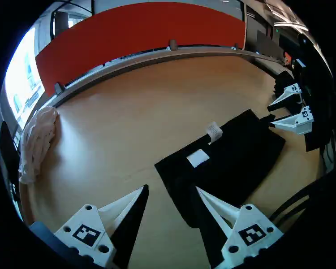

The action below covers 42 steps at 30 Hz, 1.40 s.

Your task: Fold towel

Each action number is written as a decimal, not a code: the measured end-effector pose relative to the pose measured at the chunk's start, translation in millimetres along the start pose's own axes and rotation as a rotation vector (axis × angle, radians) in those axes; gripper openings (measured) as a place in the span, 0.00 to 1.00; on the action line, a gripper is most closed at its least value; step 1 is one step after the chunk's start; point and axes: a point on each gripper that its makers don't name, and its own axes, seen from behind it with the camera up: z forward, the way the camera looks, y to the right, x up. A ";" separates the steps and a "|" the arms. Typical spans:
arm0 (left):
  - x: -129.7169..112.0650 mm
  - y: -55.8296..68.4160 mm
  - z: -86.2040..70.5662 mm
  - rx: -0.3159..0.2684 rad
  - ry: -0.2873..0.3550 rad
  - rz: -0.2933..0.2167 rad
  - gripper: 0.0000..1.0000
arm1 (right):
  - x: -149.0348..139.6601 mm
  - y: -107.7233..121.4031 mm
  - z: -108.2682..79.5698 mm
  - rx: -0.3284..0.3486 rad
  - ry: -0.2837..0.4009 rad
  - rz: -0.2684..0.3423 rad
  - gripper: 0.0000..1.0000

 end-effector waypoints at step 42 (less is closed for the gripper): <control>-11.1 -9.9 -23.9 0.037 -0.001 -0.063 0.96 | 0.6 3.3 -23.7 -0.038 0.046 0.028 1.00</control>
